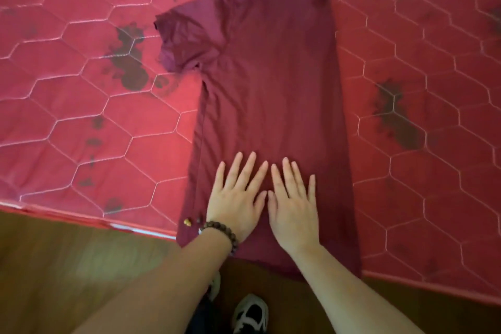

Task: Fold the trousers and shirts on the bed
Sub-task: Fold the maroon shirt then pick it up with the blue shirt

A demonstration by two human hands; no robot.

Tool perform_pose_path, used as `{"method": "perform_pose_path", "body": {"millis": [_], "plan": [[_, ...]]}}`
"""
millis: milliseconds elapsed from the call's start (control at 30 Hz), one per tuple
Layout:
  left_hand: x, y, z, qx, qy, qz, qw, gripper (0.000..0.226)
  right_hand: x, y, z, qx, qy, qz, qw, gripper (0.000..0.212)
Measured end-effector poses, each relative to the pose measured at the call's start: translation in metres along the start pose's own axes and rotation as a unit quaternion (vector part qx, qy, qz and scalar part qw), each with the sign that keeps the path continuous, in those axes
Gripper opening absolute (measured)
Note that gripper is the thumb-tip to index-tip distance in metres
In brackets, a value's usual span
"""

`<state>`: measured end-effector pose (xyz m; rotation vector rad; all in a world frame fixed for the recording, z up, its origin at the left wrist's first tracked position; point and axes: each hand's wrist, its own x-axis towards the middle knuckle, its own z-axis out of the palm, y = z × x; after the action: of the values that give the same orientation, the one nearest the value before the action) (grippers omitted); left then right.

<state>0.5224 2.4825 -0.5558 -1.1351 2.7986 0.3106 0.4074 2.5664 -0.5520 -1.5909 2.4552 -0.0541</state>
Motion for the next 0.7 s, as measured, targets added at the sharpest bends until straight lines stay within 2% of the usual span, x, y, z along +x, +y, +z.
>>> {"method": "perform_pose_path", "body": {"millis": [200, 300, 367, 467, 700], "plan": [[-0.029, -0.050, 0.001, 0.012, 0.010, -0.074, 0.997, 0.065, -0.044, 0.050, 0.002, -0.037, -0.013, 0.102, 0.994, 0.061], [-0.040, -0.049, -0.001, 0.018, 0.025, -0.111, 0.993, 0.065, -0.060, 0.058, 0.002, -0.024, -0.007, 0.172, 0.985, 0.063], [-0.048, -0.039, 0.000, 0.012, 0.029, -0.070, 0.997, 0.065, -0.065, 0.047, 0.003, -0.015, 0.003, 0.150, 0.989, 0.061], [-0.061, -0.027, 0.006, 0.009, 0.004, 0.015, 1.000, 0.063, -0.076, 0.033, 0.011, -0.028, -0.010, 0.052, 0.998, 0.058], [-0.057, -0.025, -0.021, -0.052, -0.040, -0.034, 0.997, 0.055, -0.074, 0.025, -0.008, -0.009, -0.030, 0.088, 0.996, 0.057]]}}
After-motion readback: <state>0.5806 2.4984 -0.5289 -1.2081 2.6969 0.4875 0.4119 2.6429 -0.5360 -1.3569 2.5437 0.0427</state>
